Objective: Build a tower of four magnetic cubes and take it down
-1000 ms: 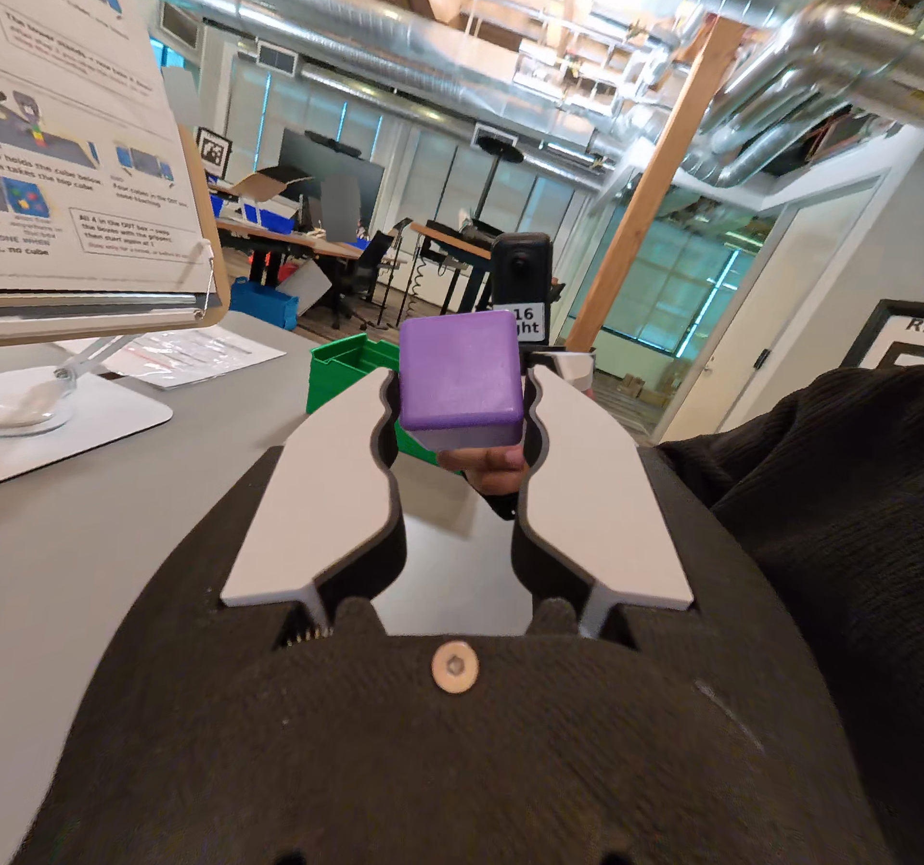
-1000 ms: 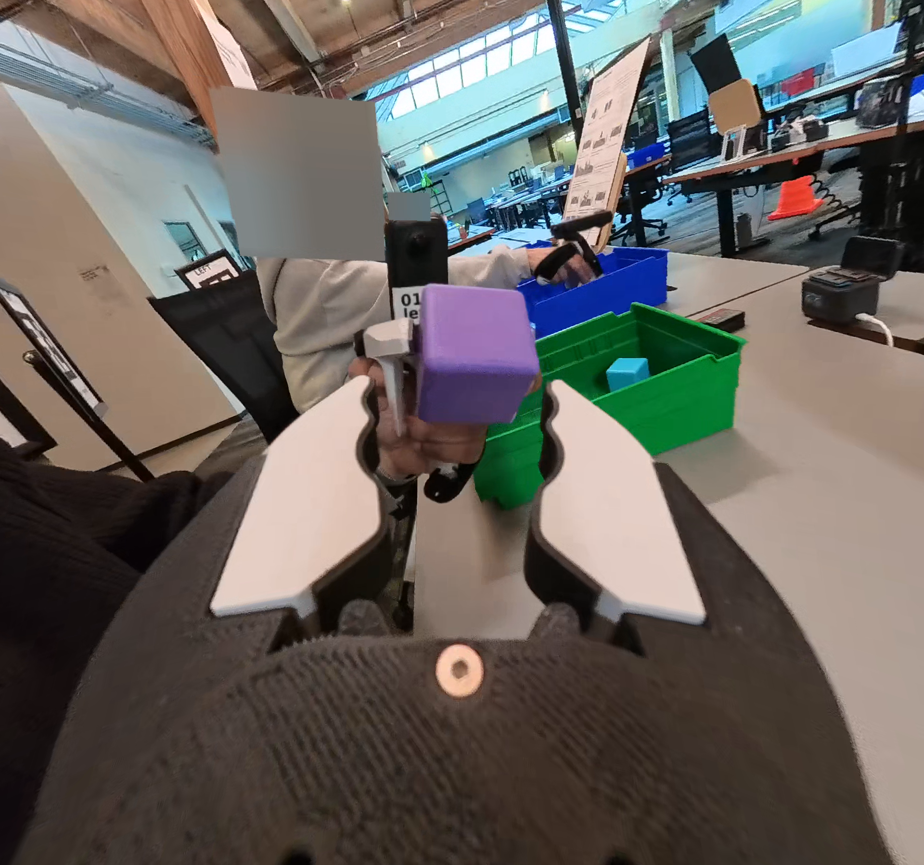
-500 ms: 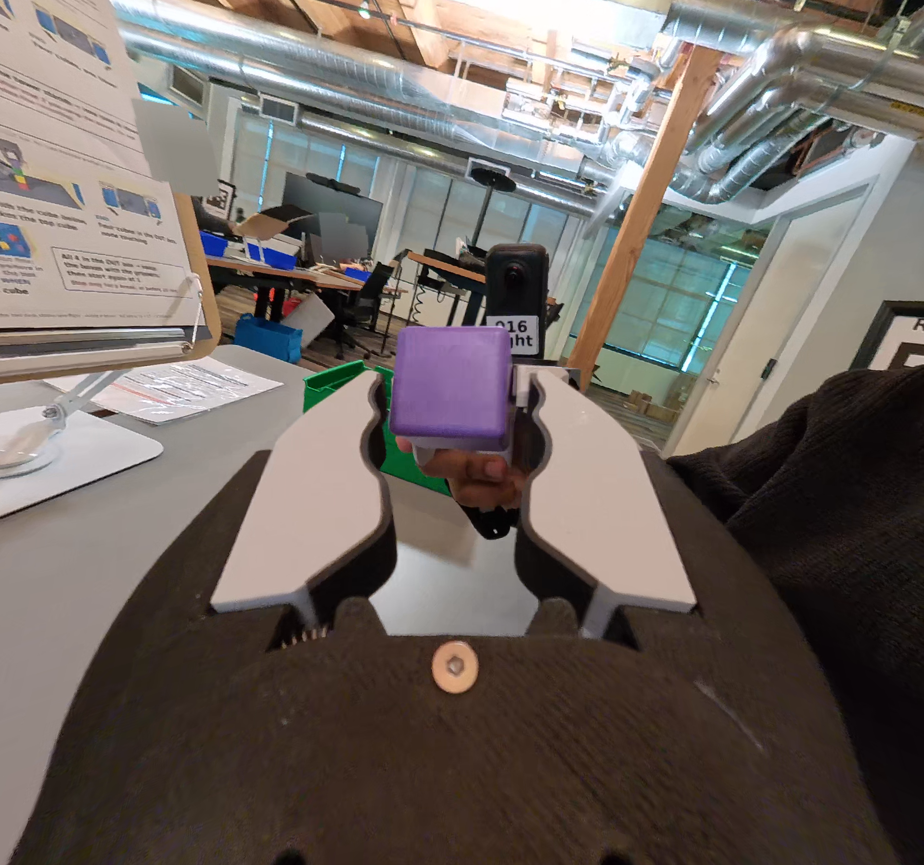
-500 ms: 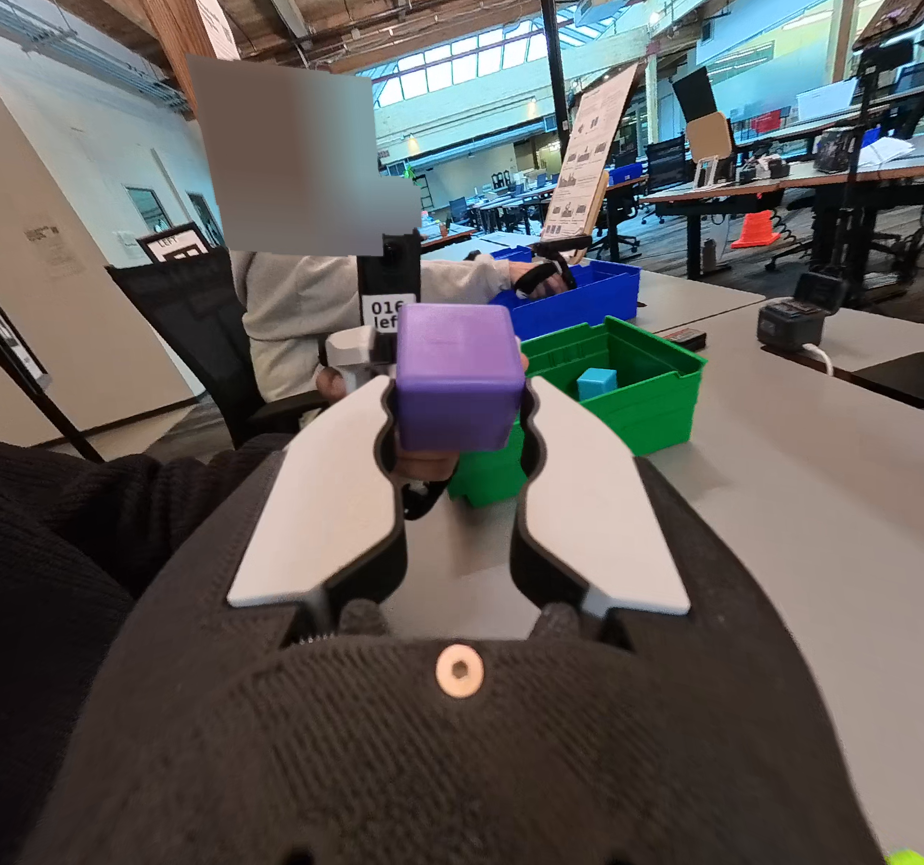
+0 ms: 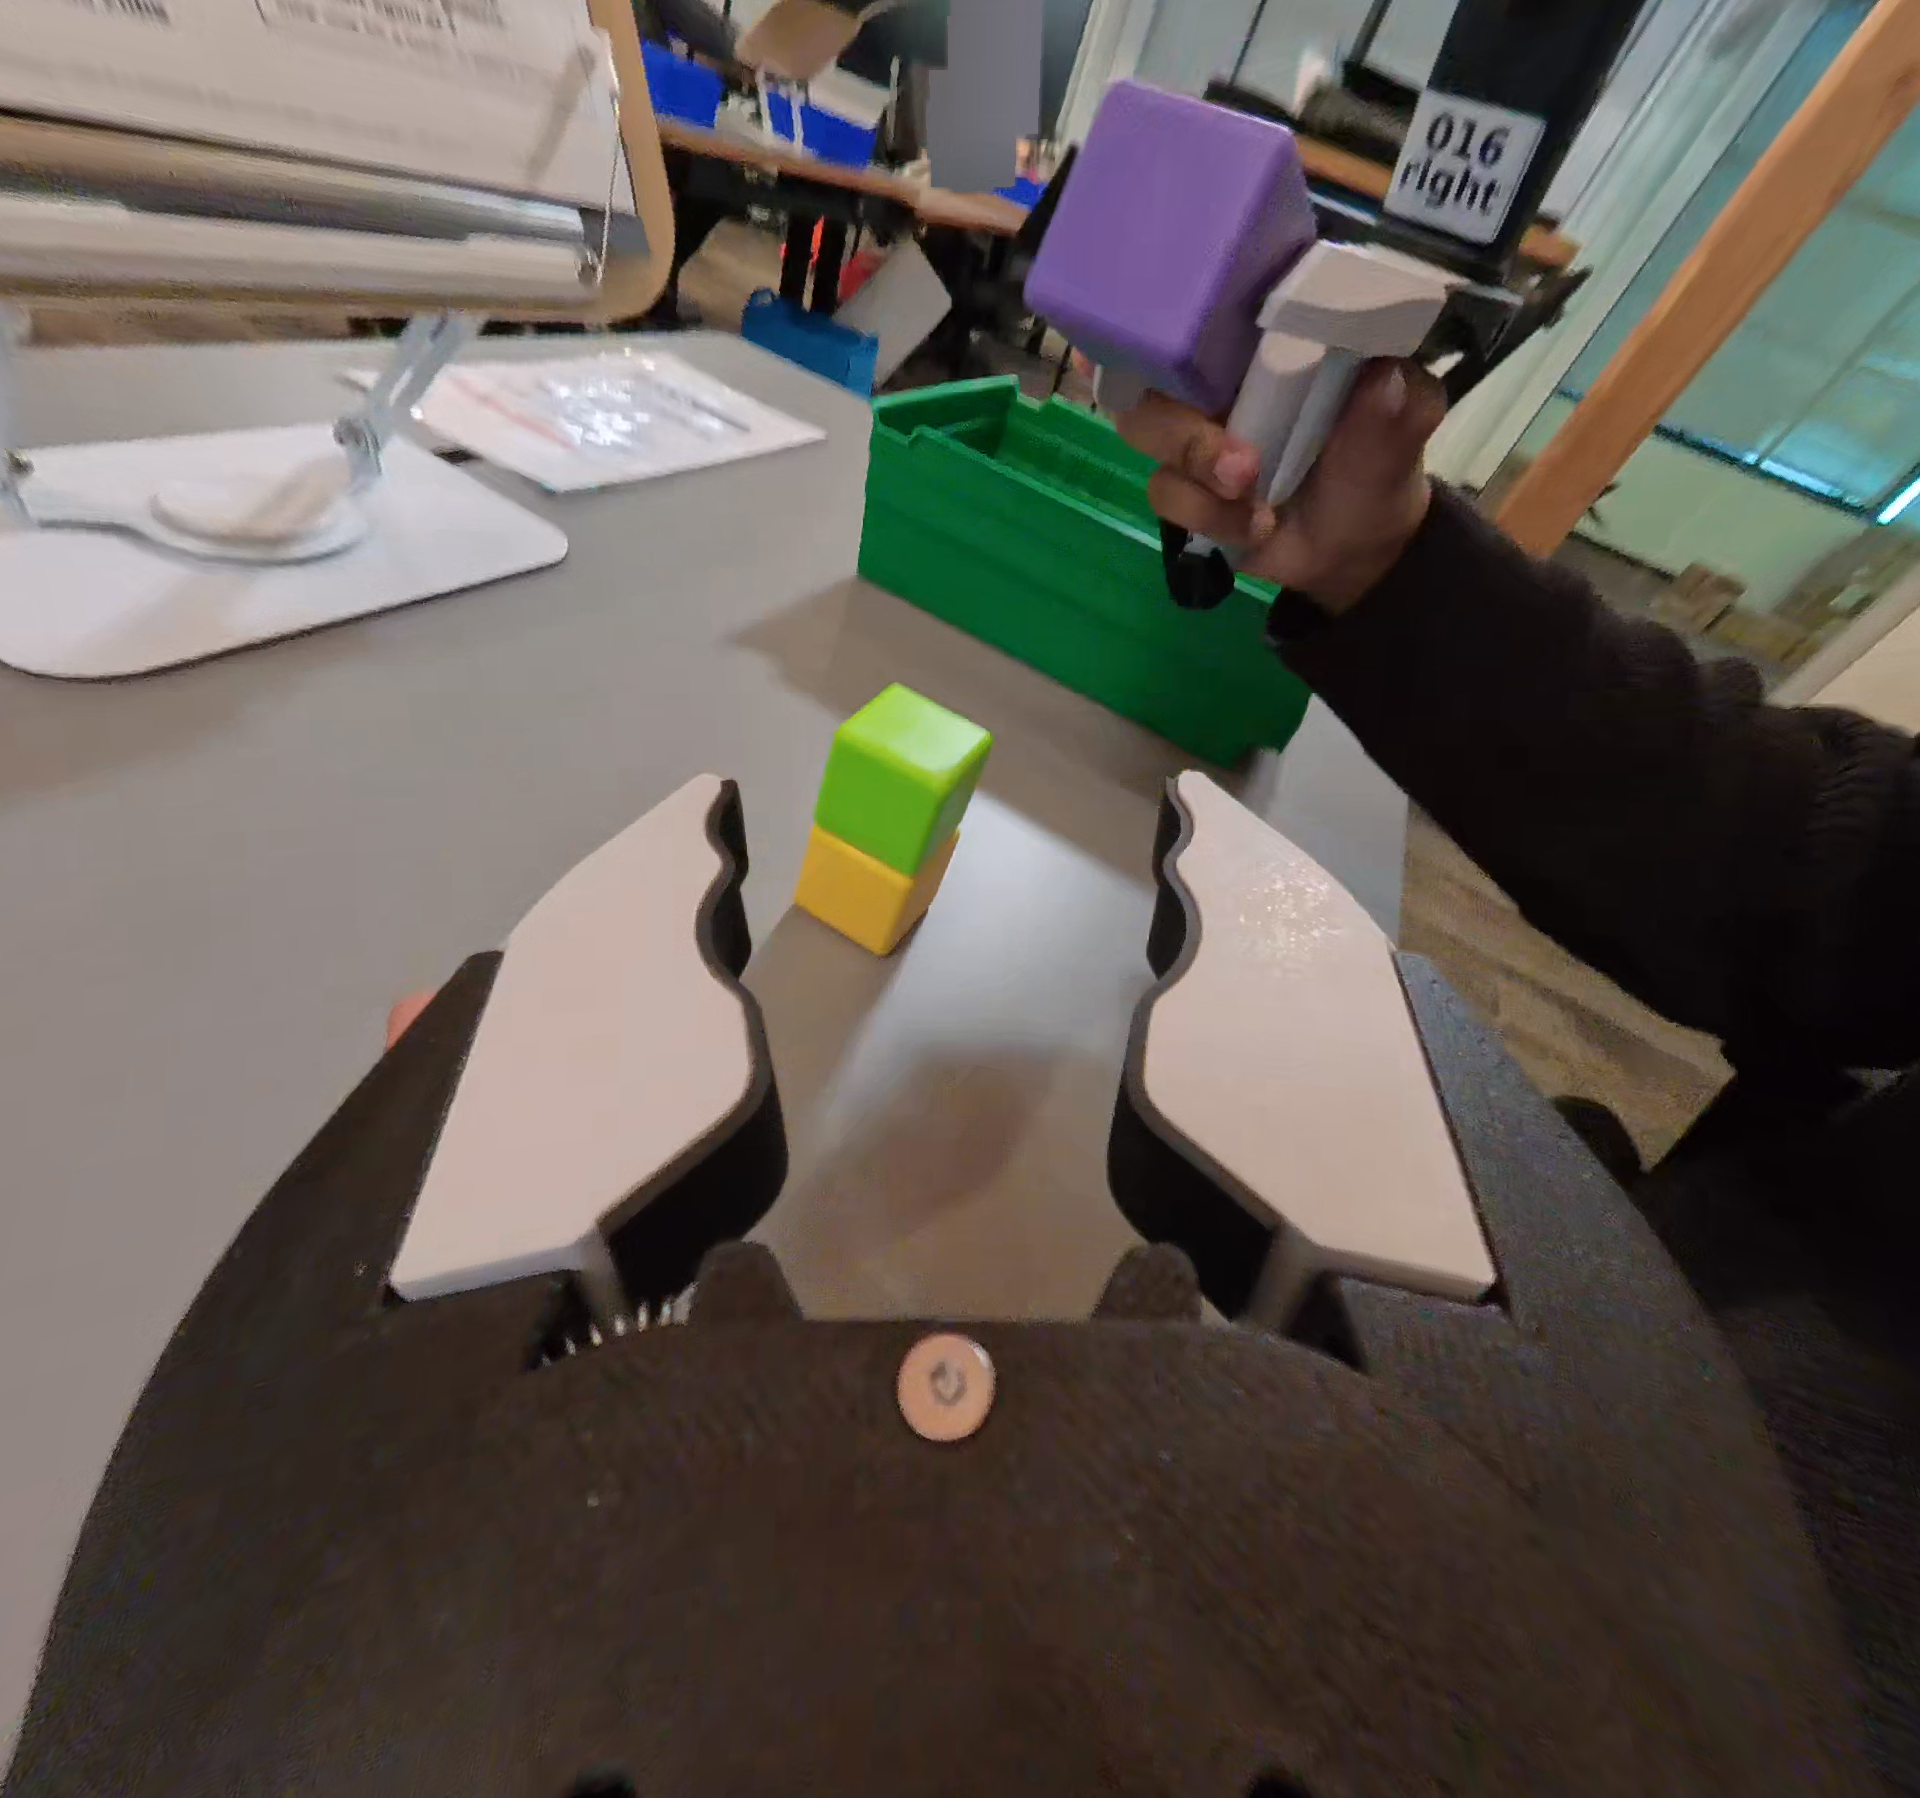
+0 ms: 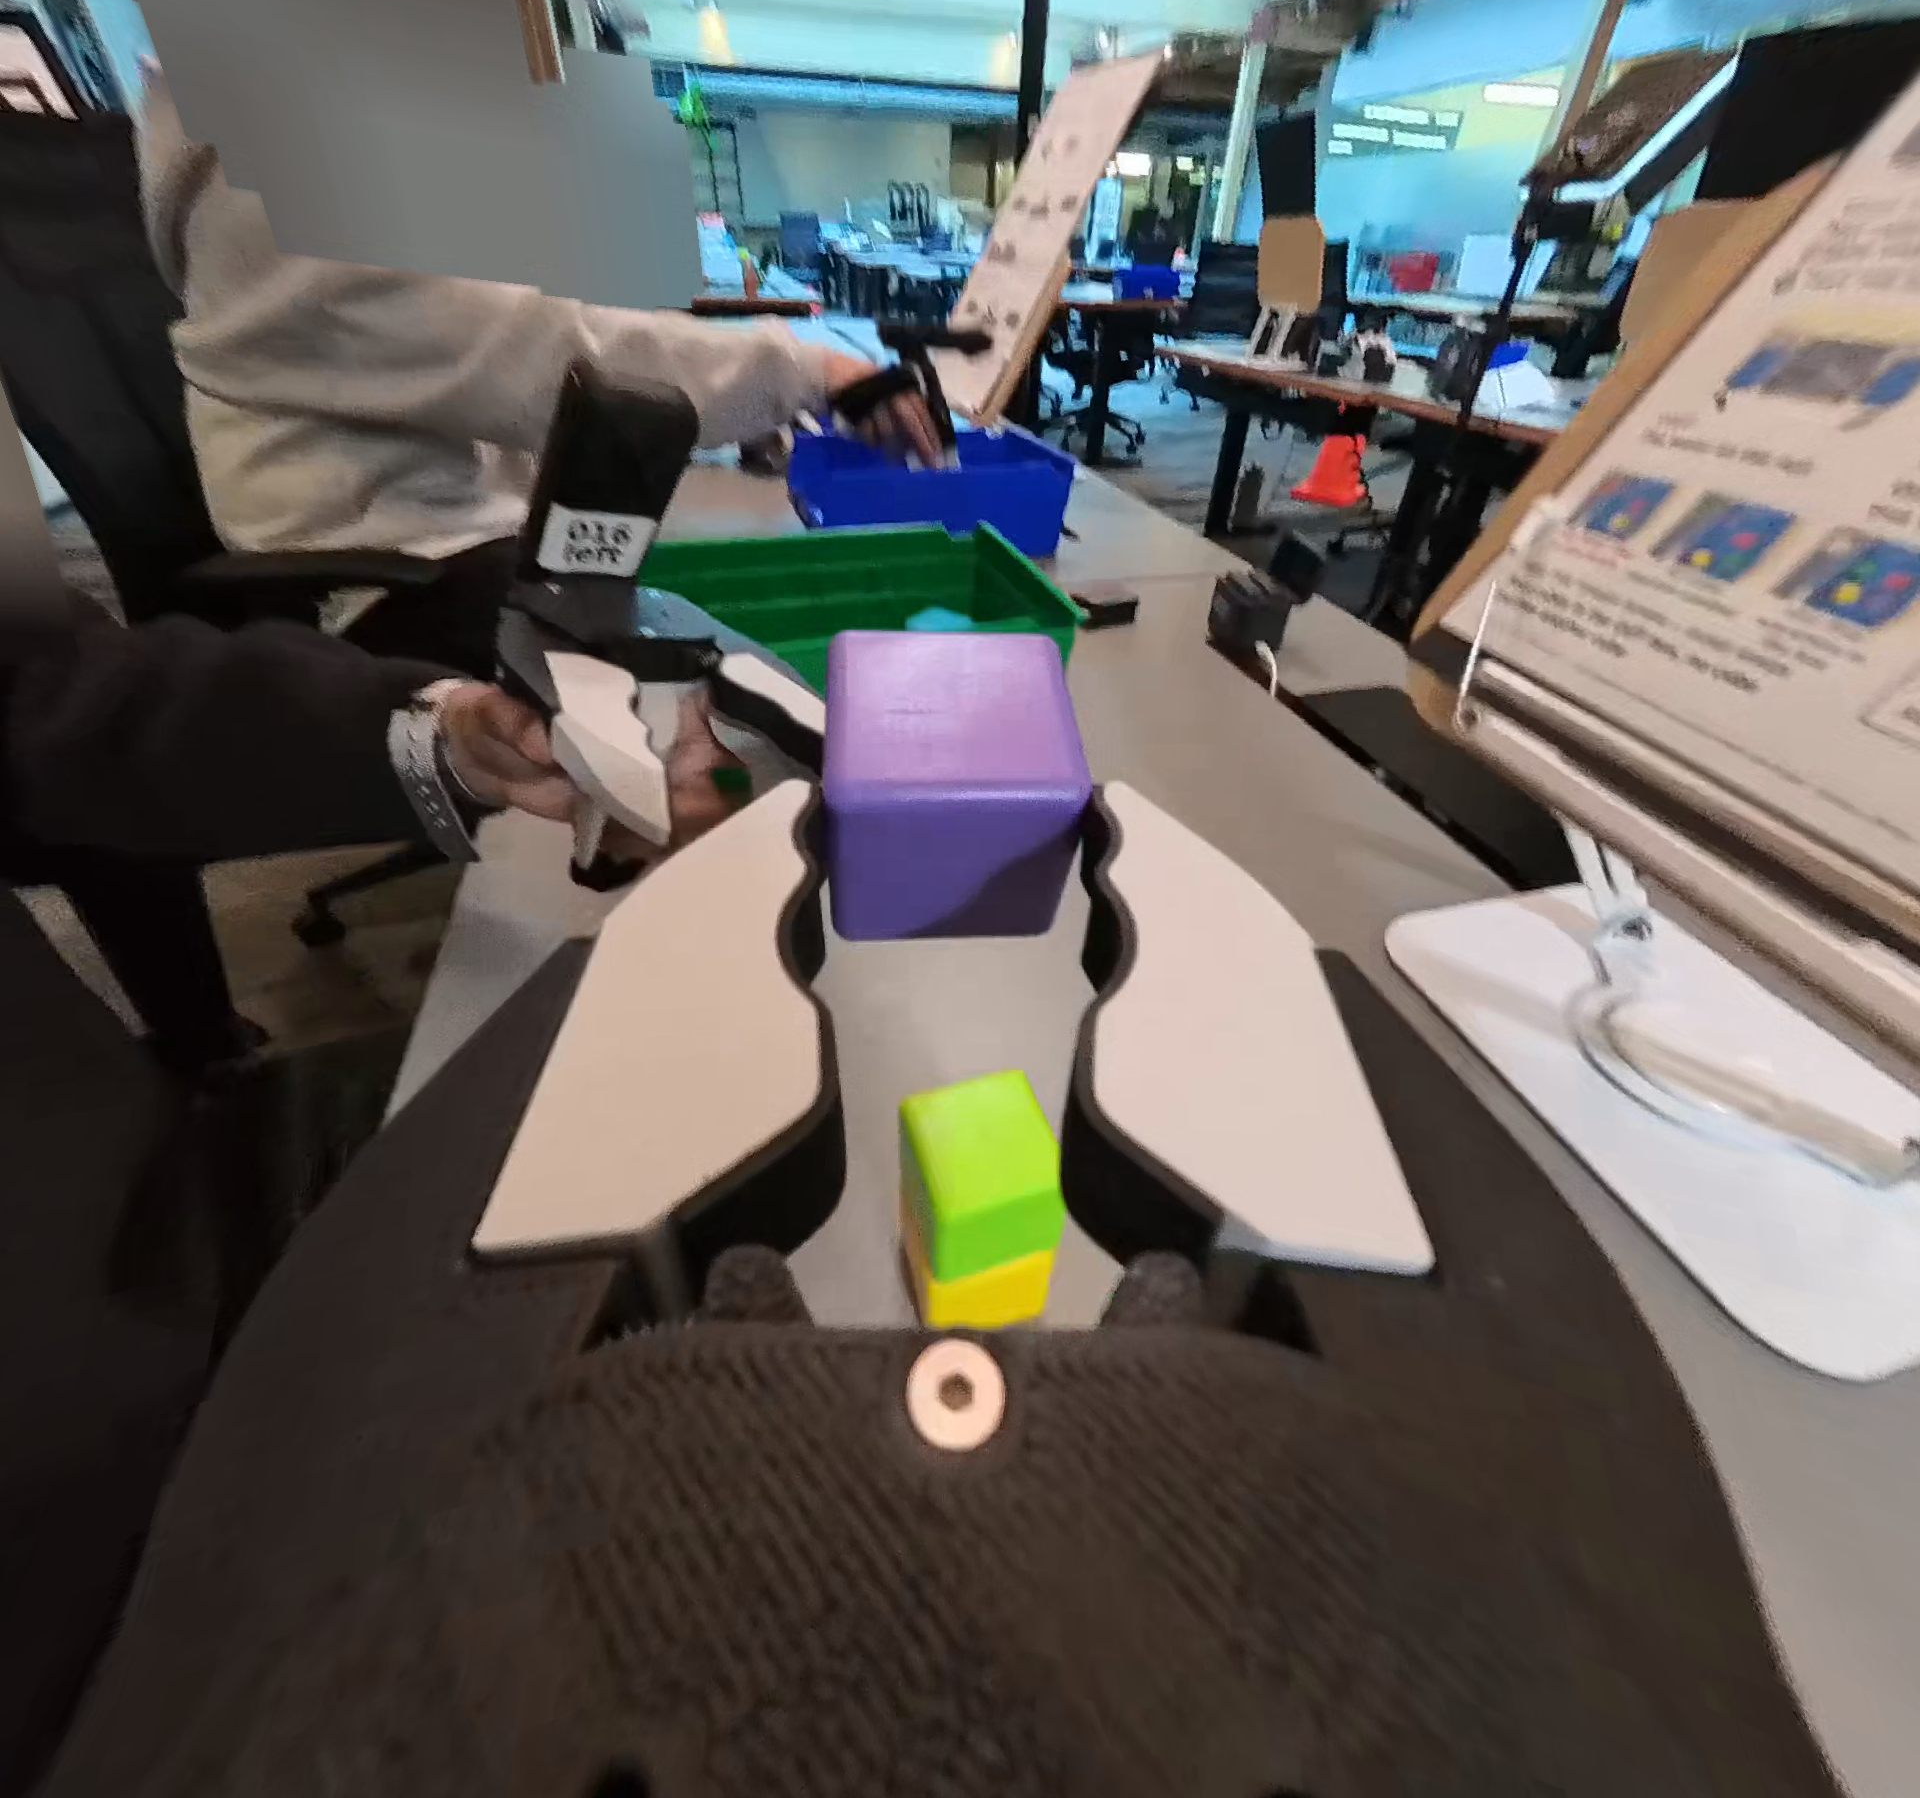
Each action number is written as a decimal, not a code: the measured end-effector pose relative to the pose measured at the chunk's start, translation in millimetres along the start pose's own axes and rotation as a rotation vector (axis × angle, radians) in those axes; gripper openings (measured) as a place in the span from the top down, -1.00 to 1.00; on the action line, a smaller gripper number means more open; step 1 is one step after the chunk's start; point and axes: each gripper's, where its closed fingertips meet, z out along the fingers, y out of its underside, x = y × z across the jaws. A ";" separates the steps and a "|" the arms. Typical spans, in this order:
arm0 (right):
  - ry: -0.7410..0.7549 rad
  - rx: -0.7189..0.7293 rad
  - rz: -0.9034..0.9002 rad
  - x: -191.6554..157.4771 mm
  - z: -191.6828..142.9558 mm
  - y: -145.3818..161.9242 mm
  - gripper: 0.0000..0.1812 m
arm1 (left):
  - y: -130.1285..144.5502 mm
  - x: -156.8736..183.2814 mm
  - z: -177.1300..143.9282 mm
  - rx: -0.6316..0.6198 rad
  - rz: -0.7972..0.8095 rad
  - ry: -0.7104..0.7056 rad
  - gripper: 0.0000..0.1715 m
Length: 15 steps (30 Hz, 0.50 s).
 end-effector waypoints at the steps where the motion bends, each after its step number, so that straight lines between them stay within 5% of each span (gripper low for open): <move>1: 0.003 -0.028 0.004 3.0 2.0 11.6 0.47 | 6.7 -0.6 5.2 -0.024 0.001 -0.004 0.12; 7: 0.014 -0.203 -0.010 8.4 15.4 71.8 0.47 | 33.4 1.5 24.0 -0.139 0.037 0.018 0.12; 15: -0.039 -0.293 -0.065 3.5 11.7 91.3 0.47 | 43.2 -3.8 26.7 -0.160 -0.022 0.061 0.13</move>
